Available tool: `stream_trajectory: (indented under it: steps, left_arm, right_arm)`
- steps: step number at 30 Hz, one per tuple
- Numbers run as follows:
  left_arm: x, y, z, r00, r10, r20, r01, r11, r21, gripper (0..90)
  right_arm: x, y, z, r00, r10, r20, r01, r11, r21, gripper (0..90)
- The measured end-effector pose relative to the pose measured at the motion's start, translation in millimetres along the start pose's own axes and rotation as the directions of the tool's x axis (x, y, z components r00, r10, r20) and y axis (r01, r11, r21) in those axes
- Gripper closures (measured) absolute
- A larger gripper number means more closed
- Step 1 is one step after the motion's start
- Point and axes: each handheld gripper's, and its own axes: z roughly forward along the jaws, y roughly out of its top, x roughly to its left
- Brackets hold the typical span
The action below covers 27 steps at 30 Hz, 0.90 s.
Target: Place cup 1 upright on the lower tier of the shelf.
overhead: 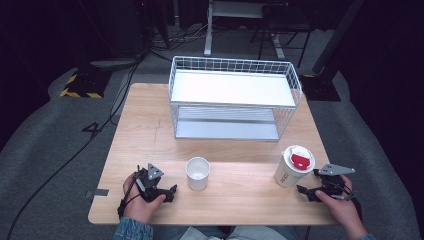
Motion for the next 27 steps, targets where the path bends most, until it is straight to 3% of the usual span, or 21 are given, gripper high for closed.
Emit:
stream_trajectory:
  steps: [6,7,9,14,24,27]
  left_arm:
    - [-2.3,1.2,-3.2,1.0000,-0.007,0.002,0.007,0.9999,0.009,5.7]
    - [-2.1,1.5,-4.6,1.0000,0.000,0.002,0.000,0.9999,0.011,12.6]
    - [-0.6,1.5,-6.9,1.0000,-0.004,-0.003,0.004,0.9999,0.016,15.6]
    - [-0.1,2.0,-7.9,0.9997,-0.024,0.002,0.024,0.9997,0.005,15.8]
    - [-6.5,10.1,-26.0,0.9998,0.005,0.020,-0.003,0.9973,-0.073,16.1]
    - [-12.0,14.7,-36.2,0.9995,0.002,0.032,0.002,0.9920,-0.127,16.6]
  right_arm:
    - [0.0,-0.2,-0.3,1.0000,0.001,0.000,-0.001,1.000,-0.001,0.4]
    - [0.0,-0.2,-0.3,1.0000,0.001,0.000,-0.001,1.000,0.000,0.4]
    - [0.0,-0.2,-0.3,1.0000,0.001,0.000,-0.001,1.000,0.000,0.4]
    - [0.0,-0.2,-0.2,1.0000,0.001,0.000,-0.001,1.000,-0.001,0.4]
    - [0.0,-0.2,-0.3,1.0000,0.001,0.000,-0.001,1.000,0.000,0.4]
    - [-0.1,-0.2,-0.3,1.0000,0.001,0.000,-0.001,1.000,-0.001,0.4]
